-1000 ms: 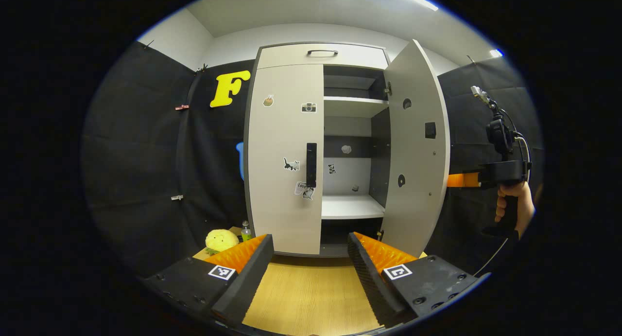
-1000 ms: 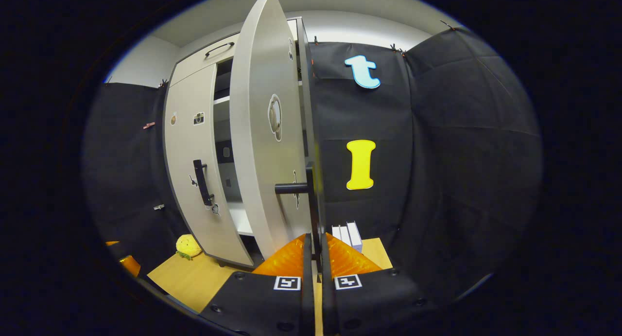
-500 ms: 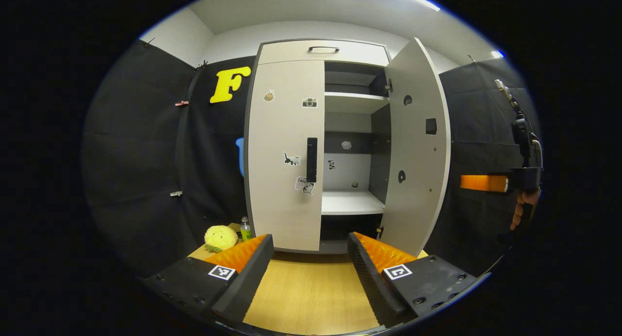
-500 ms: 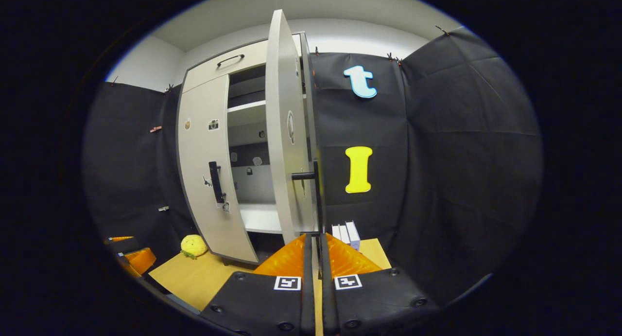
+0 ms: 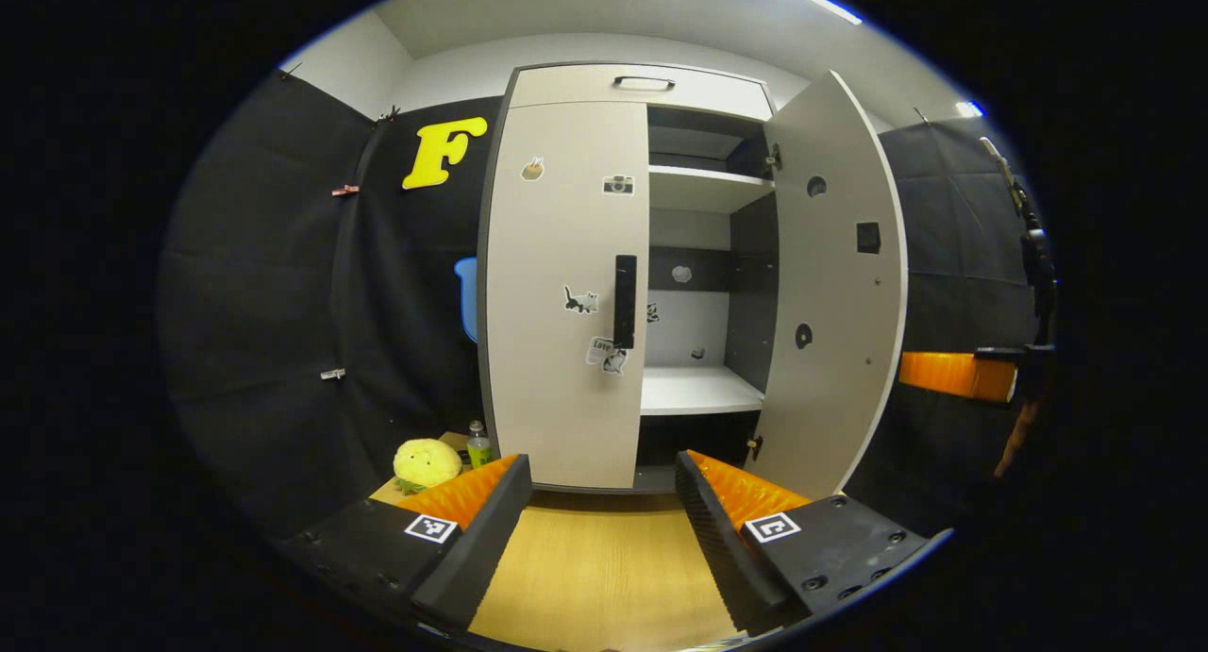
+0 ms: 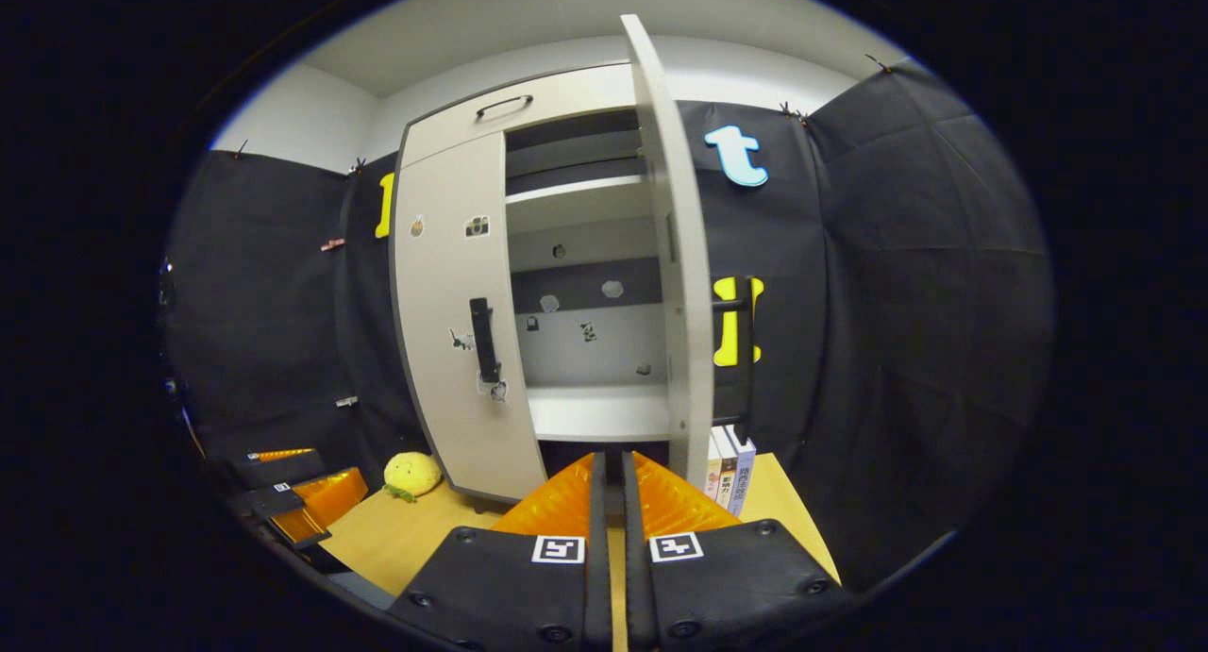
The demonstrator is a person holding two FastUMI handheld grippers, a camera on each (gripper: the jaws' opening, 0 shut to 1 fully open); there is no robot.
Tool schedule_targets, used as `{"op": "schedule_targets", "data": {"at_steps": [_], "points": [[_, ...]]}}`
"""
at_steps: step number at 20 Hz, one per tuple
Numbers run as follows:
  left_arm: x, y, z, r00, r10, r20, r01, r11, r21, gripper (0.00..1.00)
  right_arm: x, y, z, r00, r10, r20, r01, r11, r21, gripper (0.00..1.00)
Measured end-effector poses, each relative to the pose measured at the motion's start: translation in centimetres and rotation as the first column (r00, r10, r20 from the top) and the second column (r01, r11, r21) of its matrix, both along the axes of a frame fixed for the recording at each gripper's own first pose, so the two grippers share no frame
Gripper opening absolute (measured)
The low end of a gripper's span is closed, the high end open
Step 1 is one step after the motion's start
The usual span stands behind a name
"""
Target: Open the right door of the double-door shoe cabinet with the right hand, and open the left door with the left hand.
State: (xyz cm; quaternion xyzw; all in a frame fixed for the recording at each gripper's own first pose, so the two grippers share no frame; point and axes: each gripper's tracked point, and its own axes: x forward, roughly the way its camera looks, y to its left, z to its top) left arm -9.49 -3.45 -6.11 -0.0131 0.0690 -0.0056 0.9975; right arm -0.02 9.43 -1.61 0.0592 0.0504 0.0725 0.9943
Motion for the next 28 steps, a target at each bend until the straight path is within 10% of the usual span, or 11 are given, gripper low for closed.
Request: {"op": "schedule_targets", "data": {"at_steps": [9,13,16,28], "points": [[3.7,6.4,0.5,0.998,-0.053,0.033,0.052,0.998,0.034,0.95,3.2,6.3,-1.1,0.995,-0.093,0.031,0.094,0.995,-0.018,0.11],[6.0,8.0,0.9,0.994,-0.091,0.055,0.091,0.996,0.004,0.95,4.2,7.7,-1.8,0.989,-0.145,0.031,0.146,0.989,-0.037,0.50],[8.0,7.8,2.1,0.987,-0.141,0.080,0.143,0.990,-0.018,0.95,3.6,8.2,-2.2,0.986,-0.162,0.028,0.163,0.984,-0.070,0.99],[21.7,0.4,5.7,0.980,-0.187,0.073,0.190,0.981,-0.041,0.95,2.9,6.1,-6.4,0.991,-0.133,-0.034,0.132,0.990,-0.044,0.98]]}}
